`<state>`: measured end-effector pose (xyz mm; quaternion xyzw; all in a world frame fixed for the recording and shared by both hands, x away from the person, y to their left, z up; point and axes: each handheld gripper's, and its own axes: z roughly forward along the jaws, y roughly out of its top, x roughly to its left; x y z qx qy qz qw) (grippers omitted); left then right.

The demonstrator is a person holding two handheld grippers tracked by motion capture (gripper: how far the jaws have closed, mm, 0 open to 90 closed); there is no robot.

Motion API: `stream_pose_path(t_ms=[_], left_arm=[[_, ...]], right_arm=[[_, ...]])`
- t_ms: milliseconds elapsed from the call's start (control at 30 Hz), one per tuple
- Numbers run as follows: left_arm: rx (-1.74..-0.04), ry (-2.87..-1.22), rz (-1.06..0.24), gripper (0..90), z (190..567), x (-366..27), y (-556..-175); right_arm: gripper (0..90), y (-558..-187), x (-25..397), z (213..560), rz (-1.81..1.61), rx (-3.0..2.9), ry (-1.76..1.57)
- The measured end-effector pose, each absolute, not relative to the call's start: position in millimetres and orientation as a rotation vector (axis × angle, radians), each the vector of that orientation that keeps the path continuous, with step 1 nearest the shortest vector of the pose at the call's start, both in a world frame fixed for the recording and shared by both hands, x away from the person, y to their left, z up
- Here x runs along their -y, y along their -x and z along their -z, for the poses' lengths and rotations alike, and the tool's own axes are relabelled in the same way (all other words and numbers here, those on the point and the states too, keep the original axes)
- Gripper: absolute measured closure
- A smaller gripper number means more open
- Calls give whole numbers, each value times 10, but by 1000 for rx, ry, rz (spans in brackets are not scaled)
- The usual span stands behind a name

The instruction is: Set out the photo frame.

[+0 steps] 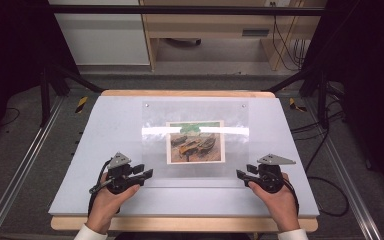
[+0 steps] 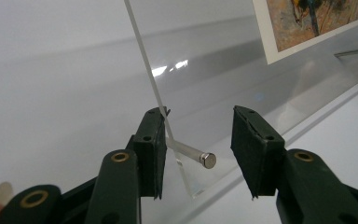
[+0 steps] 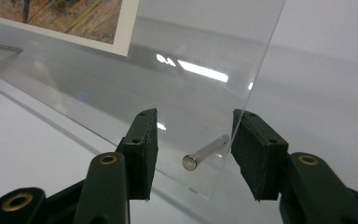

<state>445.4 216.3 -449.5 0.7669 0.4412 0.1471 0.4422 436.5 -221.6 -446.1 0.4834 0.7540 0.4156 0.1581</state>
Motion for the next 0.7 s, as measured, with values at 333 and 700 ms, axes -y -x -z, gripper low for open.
stream_pose_path(t_ms=[333, 700], left_arm=[[-1090, -1909, -373, 566, 4506, -2168, -4424], [-1094, -1924, -381, 596, 4517, -2167, -4381]], right_arm=[[542, -4333, 2223, 4470, -1184, -2161, -1375], [588, -4292, 2240, 4485, -1176, -2165, -1374]])
